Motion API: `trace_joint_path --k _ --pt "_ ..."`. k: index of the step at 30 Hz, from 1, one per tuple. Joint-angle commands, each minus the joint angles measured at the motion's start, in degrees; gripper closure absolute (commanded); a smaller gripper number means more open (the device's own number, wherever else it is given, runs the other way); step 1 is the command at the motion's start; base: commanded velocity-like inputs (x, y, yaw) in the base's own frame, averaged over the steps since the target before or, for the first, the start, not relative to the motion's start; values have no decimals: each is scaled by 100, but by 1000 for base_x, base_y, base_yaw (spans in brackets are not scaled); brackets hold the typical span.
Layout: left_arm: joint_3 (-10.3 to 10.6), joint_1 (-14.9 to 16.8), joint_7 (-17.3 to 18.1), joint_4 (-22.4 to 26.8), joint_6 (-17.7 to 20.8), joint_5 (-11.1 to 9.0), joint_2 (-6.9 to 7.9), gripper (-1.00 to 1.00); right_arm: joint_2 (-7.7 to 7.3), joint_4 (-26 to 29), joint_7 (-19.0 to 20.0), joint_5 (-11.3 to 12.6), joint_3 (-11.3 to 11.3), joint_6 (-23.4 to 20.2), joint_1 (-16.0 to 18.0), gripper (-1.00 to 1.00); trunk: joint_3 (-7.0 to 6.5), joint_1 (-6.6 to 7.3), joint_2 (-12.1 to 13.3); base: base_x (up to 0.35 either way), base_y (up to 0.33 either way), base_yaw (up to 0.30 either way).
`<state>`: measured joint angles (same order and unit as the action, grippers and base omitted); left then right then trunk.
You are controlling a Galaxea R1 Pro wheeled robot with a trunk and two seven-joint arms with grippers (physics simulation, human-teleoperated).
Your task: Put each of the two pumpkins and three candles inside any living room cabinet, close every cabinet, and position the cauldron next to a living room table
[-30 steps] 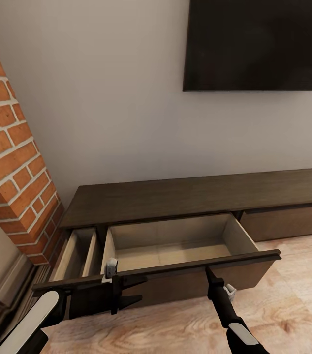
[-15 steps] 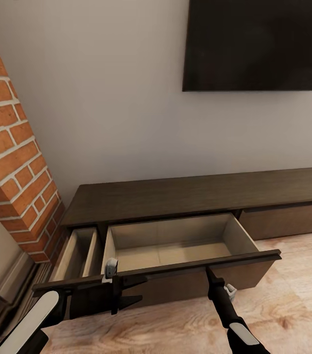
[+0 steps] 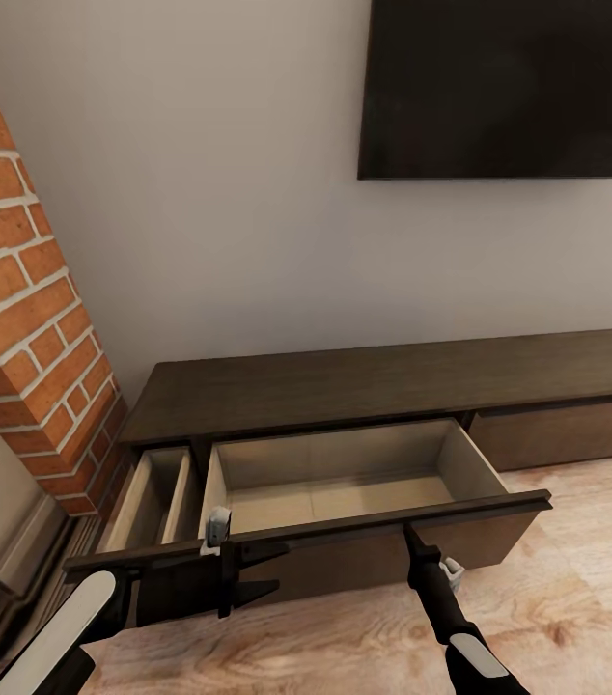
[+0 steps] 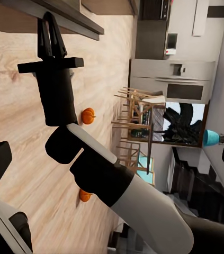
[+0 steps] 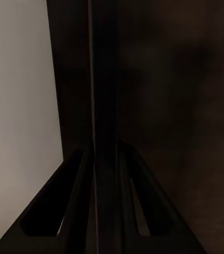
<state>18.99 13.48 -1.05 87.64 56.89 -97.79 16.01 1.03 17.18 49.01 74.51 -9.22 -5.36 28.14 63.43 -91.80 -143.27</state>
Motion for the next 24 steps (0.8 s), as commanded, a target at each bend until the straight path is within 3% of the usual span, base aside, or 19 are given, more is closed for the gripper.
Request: trace_joint_path --k 1,19,24 --pt "8 5 -10 -1 7 -21 5 -100 161 4 207 -15 165 -77 7 100 3 2 -3 0 0 0" --pt "7 5 -10 -1 7 -17 6 -100 161 4 239 -15 158 -19 7 100 3 2 -3 0 0 0" --pt "8 5 -10 -1 7 -15 7 -100 157 4 240 108 158 -57 9 100 3 2 -3 0 0 0"
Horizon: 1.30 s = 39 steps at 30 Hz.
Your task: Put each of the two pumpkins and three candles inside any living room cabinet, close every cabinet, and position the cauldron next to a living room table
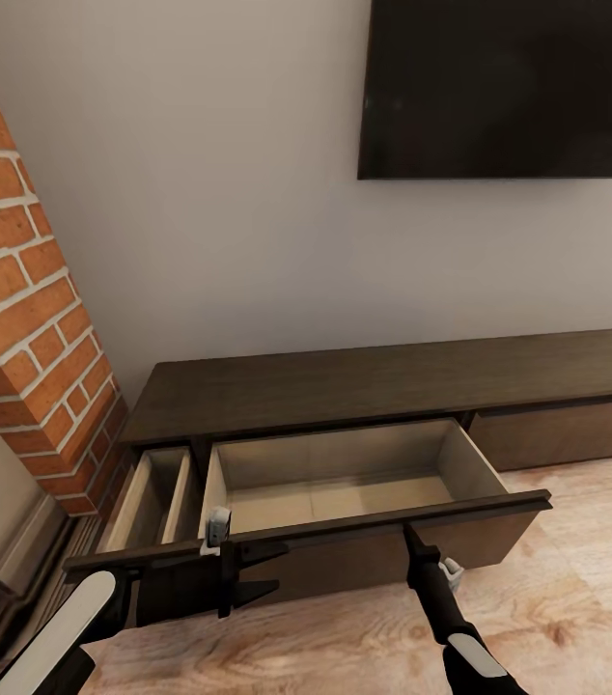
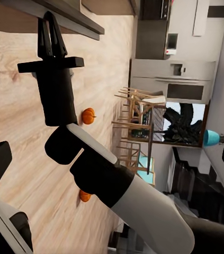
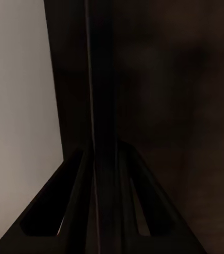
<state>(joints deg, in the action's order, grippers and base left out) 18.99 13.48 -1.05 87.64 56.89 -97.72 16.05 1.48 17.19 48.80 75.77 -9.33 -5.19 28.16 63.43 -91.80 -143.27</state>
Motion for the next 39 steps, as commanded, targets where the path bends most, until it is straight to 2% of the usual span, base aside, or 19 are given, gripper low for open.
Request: trace_joint_path --k 1,39 --pt "8 5 -10 -2 7 -20 2 -100 110 4 261 -1 168 -79 7 100 3 2 -3 0 0 0" --pt "-16 5 -10 -10 7 -19 4 -100 107 4 253 28 177 -96 6 100 3 2 -3 -20 0 0"
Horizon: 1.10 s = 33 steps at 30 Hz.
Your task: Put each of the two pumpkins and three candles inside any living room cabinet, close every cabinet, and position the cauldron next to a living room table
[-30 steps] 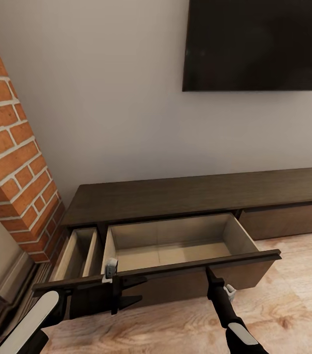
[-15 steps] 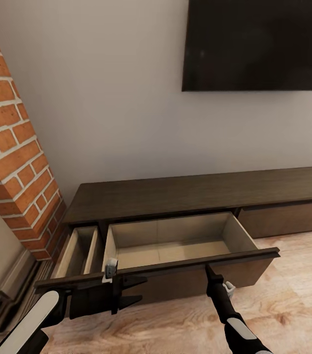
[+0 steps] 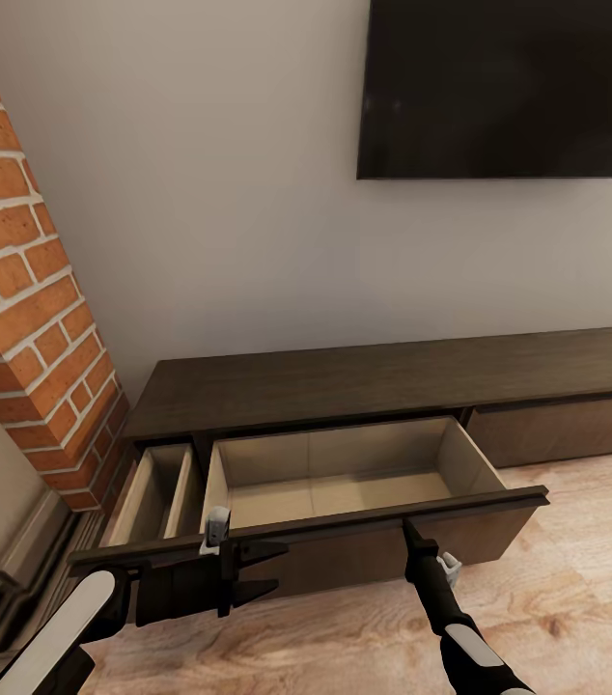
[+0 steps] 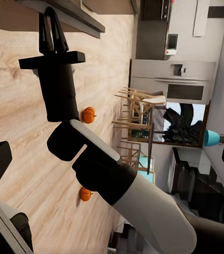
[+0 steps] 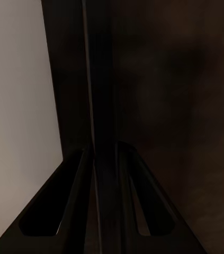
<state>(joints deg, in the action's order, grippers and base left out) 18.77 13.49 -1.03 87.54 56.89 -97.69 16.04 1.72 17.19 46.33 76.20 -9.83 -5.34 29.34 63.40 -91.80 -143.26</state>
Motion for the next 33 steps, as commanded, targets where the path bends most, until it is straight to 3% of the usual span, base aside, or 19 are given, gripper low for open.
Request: trace_joint_path --k 1,33 --pt "6 5 -11 1 6 -22 4 -100 83 3 500 -16 228 -82 -112 100 6 2 -3 0 0 0" --pt "-13 5 -11 0 5 -22 4 -100 83 -16 459 0 219 -216 -112 100 6 2 -3 0 0 0"
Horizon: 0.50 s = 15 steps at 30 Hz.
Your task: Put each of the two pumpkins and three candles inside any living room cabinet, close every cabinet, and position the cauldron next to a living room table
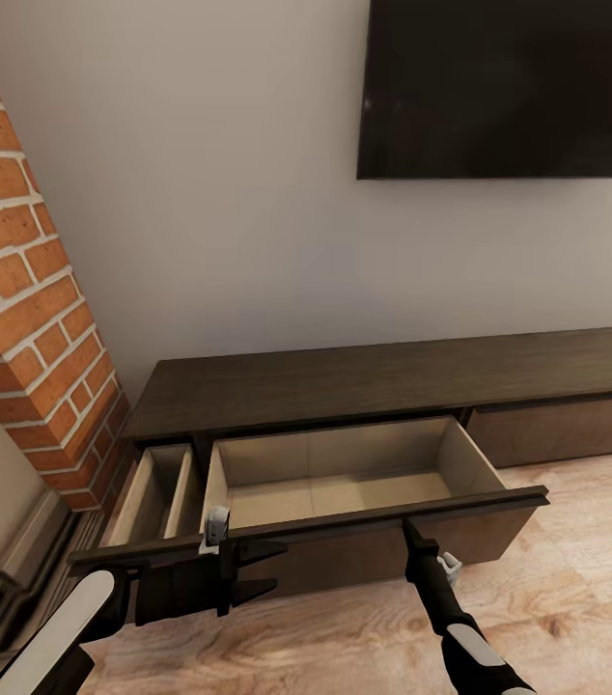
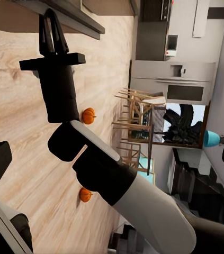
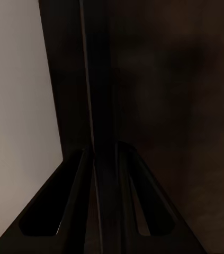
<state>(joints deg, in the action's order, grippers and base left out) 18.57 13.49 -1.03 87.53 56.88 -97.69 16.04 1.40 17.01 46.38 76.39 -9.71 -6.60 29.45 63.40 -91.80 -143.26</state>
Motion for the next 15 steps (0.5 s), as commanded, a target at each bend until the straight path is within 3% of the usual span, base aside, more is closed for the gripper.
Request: trace_joint_path --k 1,7,8,15 --pt "6 4 -11 1 7 -22 4 -100 116 5 460 -23 207 -105 -124 100 6 2 -3 0 0 0" --pt "6 4 -11 1 6 -22 4 -100 108 20 474 -29 214 -117 -124 100 6 2 -3 0 0 0" --pt "6 4 -11 1 6 -22 4 -100 107 21 478 -29 214 -116 -124 -100 6 2 -3 0 0 0" --pt "6 6 -11 1 7 -22 4 -100 108 24 503 -28 215 -77 -124 -100 6 2 -3 0 0 0"
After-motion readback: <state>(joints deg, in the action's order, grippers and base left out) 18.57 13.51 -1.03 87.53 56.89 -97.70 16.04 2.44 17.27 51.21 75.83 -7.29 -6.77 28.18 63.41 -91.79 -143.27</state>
